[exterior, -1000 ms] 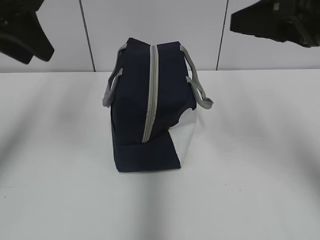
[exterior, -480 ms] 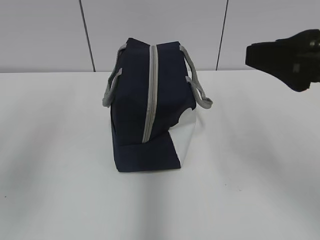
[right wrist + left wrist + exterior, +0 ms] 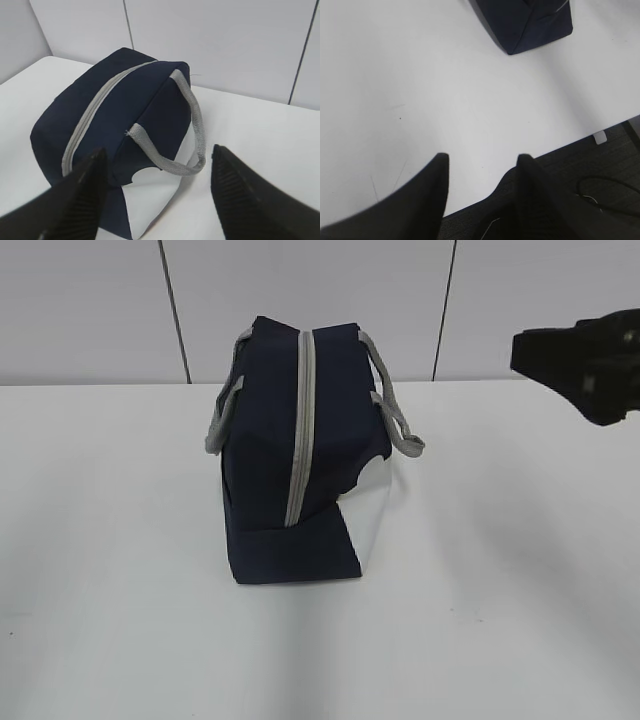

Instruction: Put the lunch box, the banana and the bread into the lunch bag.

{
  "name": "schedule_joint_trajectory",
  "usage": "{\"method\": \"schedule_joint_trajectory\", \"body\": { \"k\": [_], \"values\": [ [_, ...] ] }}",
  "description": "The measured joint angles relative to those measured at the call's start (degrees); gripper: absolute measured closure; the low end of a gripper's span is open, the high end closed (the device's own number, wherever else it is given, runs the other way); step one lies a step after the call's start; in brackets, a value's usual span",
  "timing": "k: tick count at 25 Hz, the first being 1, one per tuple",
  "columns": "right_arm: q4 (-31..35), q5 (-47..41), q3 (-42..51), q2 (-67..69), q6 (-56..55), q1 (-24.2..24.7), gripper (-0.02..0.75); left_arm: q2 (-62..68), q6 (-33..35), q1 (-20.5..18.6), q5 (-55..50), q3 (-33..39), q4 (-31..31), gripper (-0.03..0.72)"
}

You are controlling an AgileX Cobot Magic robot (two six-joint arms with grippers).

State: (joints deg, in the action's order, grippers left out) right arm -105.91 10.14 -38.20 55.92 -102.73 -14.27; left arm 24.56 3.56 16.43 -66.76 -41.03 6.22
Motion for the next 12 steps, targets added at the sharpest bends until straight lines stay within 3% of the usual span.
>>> {"method": "schedule_joint_trajectory", "body": {
  "k": [12],
  "values": [
    [0.2, -1.0, 1.7, 0.0, 0.1, 0.0, 0.259, -6.8, 0.0, 0.0, 2.7, 10.6, -3.3, 0.37]
  ]
}}
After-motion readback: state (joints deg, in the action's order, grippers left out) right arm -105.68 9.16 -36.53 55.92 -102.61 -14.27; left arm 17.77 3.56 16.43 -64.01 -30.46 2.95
